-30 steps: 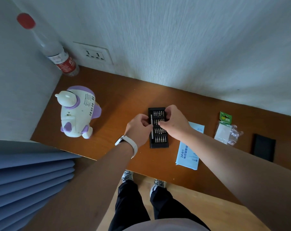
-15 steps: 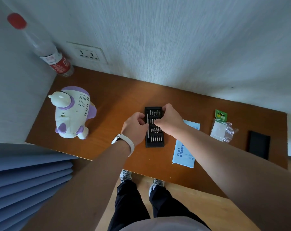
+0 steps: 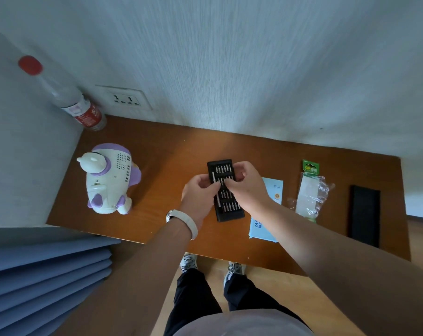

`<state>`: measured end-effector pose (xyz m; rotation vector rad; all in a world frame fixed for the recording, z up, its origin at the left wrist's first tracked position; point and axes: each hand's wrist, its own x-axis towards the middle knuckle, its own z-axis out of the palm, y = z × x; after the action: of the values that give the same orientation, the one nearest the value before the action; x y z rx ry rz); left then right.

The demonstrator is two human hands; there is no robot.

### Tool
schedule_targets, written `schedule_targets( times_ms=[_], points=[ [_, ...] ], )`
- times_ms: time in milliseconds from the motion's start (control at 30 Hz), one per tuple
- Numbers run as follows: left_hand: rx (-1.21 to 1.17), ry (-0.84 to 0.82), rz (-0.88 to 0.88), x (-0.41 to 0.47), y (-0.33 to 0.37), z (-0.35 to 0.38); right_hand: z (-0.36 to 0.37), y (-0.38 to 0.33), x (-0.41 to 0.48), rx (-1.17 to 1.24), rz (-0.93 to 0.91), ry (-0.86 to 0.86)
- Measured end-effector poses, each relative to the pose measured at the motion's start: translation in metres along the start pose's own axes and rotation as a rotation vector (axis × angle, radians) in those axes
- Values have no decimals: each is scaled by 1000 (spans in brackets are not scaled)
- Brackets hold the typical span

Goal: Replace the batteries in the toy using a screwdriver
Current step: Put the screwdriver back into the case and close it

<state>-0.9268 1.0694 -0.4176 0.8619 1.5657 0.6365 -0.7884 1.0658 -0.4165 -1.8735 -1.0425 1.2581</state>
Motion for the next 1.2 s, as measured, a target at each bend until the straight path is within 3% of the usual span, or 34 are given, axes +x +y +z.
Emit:
schedule_targets(
  times_ms=[167,533,800,967,1100,1200],
  points=[
    [-125,-149,-17,-26,20,1,-23,-15,-22,94,-10,1],
    [-190,-311,53,-84,54,45,-101,-18,-63,211,-98,64],
    [-150,-431,30,-103,77,91,-177,17,-89,-7,-131,202],
    [-106,-438,40,-103,85,110,-217,86,-93,-283,61,385],
    [-58,-447,28,-101,86,123,-235,128,-92,-397,303,431],
    [-29,-463,22,-101,86,131,-240,145,-93,-430,365,442]
  ],
)
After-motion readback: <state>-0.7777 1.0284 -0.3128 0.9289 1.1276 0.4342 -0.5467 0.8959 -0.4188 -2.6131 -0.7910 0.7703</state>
